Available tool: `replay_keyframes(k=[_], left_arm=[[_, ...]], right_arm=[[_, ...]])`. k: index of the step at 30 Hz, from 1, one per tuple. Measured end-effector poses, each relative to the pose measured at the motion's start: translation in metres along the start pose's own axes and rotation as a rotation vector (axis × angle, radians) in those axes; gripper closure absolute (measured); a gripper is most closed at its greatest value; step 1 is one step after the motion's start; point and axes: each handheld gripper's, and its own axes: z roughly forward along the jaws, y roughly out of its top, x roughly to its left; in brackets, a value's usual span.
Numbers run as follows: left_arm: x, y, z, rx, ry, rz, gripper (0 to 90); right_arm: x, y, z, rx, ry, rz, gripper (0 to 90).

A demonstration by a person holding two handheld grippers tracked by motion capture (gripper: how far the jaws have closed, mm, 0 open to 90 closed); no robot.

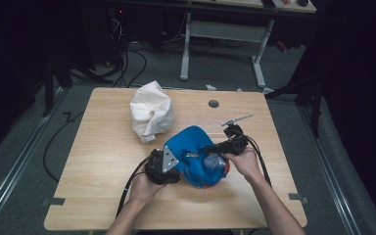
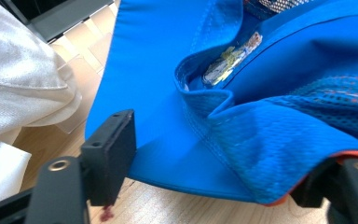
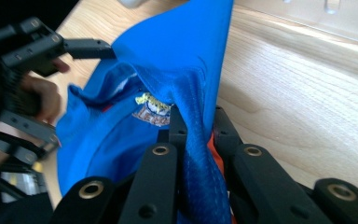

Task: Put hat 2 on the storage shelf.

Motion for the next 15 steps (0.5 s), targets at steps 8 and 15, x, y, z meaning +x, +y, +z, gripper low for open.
replay_keyframes(k=[8, 15], left_arm=[[0.001, -0.0031, -0.0036, -0.01, -0.007, 0.043, 20.4], [0.002, -0.0053, -0.0056, -0.007, -0.015, 0.064, 20.0]], right_arm=[[-0.0038, 0.0012, -0.0024, -0.006, 0.034, 0.03, 83.4], [-0.0048, 0.0028, -0.003, 0.005, 0.052, 0.052, 83.4]])
